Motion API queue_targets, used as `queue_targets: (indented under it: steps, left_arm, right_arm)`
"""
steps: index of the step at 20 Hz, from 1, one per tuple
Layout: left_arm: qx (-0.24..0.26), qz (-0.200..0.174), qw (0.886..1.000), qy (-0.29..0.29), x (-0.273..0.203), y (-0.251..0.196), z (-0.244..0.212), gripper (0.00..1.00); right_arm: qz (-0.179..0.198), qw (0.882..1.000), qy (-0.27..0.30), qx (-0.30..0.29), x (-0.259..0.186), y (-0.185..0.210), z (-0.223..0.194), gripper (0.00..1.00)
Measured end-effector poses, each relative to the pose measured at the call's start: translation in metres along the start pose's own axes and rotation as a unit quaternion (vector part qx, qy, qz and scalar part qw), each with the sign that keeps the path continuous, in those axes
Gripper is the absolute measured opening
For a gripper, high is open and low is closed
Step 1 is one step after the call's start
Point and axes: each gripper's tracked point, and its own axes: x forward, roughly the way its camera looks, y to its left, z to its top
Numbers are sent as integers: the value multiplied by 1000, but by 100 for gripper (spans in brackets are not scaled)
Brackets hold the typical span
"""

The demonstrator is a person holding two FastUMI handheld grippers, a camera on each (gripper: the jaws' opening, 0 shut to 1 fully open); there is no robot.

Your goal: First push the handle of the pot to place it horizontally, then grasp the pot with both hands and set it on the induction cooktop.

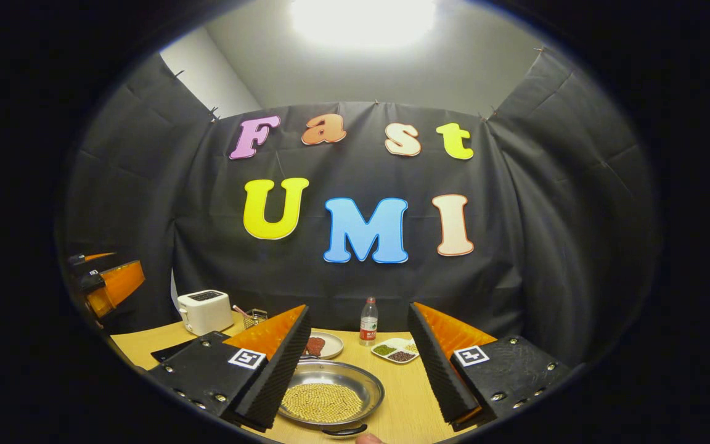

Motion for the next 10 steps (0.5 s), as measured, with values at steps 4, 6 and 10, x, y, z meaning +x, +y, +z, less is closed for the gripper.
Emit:
queue_targets:
  steps: [4, 6, 10]
  left_arm:
    - [0, -13, 1000, -3, 7, -4, 2, 97]
    - [-1, -12, 1000, -1, 11, -2, 2, 98]
    - [4, -16, 1000, -7, 17, -3, 6, 97]
  right_arm:
    - [10, 1000, -2, -4, -1, 6, 1, 95]
    - [13, 1000, 3, -9, -1, 9, -2, 95]
    - [10, 1000, 6, -11, 2, 8, -3, 95]
